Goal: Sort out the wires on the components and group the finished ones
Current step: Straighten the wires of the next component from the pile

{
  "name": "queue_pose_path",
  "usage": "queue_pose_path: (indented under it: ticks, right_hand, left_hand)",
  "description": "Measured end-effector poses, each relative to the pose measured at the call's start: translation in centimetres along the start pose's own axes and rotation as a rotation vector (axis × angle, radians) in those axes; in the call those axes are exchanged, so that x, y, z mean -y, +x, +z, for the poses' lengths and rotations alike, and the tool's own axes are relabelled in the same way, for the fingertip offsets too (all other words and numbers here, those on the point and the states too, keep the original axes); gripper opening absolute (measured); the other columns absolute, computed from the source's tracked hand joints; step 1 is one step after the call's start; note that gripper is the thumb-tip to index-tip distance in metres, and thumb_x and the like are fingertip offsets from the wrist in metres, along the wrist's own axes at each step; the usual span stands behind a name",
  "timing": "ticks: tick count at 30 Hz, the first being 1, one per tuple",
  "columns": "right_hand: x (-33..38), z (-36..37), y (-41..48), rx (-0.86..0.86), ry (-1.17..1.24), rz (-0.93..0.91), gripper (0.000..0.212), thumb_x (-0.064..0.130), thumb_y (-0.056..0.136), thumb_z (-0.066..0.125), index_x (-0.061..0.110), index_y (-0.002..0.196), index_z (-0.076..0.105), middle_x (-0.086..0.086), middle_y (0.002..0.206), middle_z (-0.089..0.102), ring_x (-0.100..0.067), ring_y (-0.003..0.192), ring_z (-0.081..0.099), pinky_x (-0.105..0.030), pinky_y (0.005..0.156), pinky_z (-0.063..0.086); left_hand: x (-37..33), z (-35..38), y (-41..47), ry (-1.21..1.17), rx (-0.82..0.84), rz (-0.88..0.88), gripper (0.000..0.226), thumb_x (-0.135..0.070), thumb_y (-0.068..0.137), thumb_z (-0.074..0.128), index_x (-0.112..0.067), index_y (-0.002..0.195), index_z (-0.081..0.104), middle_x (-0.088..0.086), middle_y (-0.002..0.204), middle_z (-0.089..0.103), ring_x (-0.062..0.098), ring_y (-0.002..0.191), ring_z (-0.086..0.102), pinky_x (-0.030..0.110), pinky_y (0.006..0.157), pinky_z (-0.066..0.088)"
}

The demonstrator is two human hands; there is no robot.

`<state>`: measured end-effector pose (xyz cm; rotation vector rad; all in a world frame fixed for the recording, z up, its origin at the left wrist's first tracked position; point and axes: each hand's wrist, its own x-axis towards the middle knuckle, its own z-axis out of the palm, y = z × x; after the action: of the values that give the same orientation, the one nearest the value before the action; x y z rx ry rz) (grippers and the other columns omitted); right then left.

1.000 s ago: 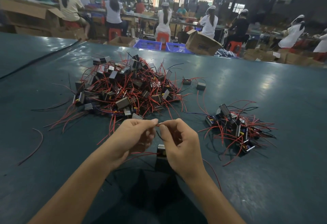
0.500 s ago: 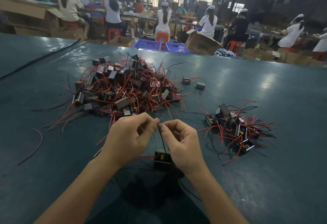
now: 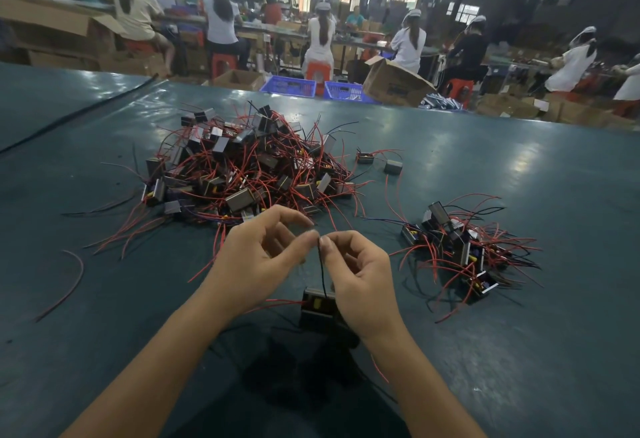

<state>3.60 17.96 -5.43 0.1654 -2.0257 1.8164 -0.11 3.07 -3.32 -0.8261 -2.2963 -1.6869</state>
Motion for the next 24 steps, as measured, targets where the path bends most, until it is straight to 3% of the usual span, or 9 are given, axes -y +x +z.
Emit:
queue_pose_path:
  ticks: [2, 7, 10, 12, 16, 21, 24]
  right_hand:
    - [0.1, -0.1, 0.0, 0.007, 0.02, 0.021, 0.018, 0.012, 0.096, 0.06, 0.018, 0.079, 0.064, 0.015, 0.052, 0.05, -0.001, 0.047, 0.038, -0.018, 0.046, 0.034]
    - [0.1, 0.1, 0.0, 0.015, 0.007, 0.005, 0.019, 0.011, 0.095, 0.061, 0.02, 0.078, 0.064, 0.015, 0.057, 0.054, -0.002, 0.051, 0.042, -0.016, 0.048, 0.036]
    - [0.1, 0.2, -0.1, 0.022, -0.036, -0.047, 0.018, 0.011, 0.095, 0.062, 0.02, 0.08, 0.065, 0.01, 0.066, 0.06, -0.007, 0.058, 0.05, -0.022, 0.053, 0.041]
    - [0.0, 0.2, -0.3, 0.036, -0.086, -0.09, 0.017, 0.01, 0.095, 0.061, 0.021, 0.082, 0.065, 0.013, 0.066, 0.061, -0.002, 0.056, 0.051, -0.017, 0.053, 0.04]
    - [0.0, 0.3, -0.3, 0.047, -0.119, -0.11, 0.016, 0.01, 0.095, 0.061, 0.021, 0.083, 0.064, 0.017, 0.064, 0.059, -0.002, 0.053, 0.051, -0.012, 0.052, 0.038]
    - [0.0, 0.2, -0.2, 0.039, -0.102, -0.096, 0.016, 0.011, 0.095, 0.061, 0.021, 0.083, 0.063, 0.017, 0.065, 0.059, -0.002, 0.055, 0.051, -0.013, 0.053, 0.04]
    - [0.0, 0.1, -0.1, 0.018, -0.099, -0.086, 0.017, 0.012, 0.095, 0.061, 0.022, 0.082, 0.063, 0.015, 0.065, 0.059, -0.003, 0.057, 0.05, -0.018, 0.055, 0.041]
  left_hand:
    - [0.4, -0.3, -0.1, 0.109, 0.004, 0.105, 0.019, -0.039, 0.084, 0.063, -0.024, 0.095, 0.069, -0.009, 0.068, 0.068, 0.011, 0.056, 0.062, 0.021, 0.052, 0.05]
    - [0.5, -0.3, -0.2, 0.21, -0.054, 0.185, 0.009, -0.023, 0.087, 0.069, -0.016, 0.082, 0.071, -0.013, 0.062, 0.064, 0.006, 0.052, 0.054, 0.011, 0.052, 0.039]
    - [0.2, -0.1, -0.2, 0.063, -0.028, 0.033, 0.02, -0.014, 0.092, 0.065, -0.014, 0.072, 0.069, -0.002, 0.059, 0.065, 0.007, 0.05, 0.057, 0.015, 0.051, 0.044]
    - [-0.2, 0.3, 0.0, -0.086, -0.027, -0.132, 0.037, -0.013, 0.096, 0.057, -0.014, 0.06, 0.065, 0.002, 0.05, 0.059, 0.009, 0.045, 0.054, 0.018, 0.047, 0.043]
    - [-0.7, 0.6, 0.4, -0.314, -0.01, -0.403, 0.058, -0.024, 0.1, 0.049, -0.018, 0.043, 0.056, 0.003, 0.043, 0.05, 0.013, 0.038, 0.045, 0.02, 0.042, 0.038]
    - [-0.9, 0.3, 0.5, -0.233, -0.016, -0.353, 0.053, -0.031, 0.098, 0.052, -0.019, 0.047, 0.06, 0.002, 0.047, 0.057, 0.011, 0.04, 0.05, 0.018, 0.041, 0.039]
    - [-0.4, 0.1, 0.7, -0.192, -0.057, -0.327, 0.031, -0.025, 0.095, 0.058, -0.013, 0.067, 0.064, 0.0, 0.052, 0.062, 0.011, 0.042, 0.053, 0.017, 0.041, 0.039]
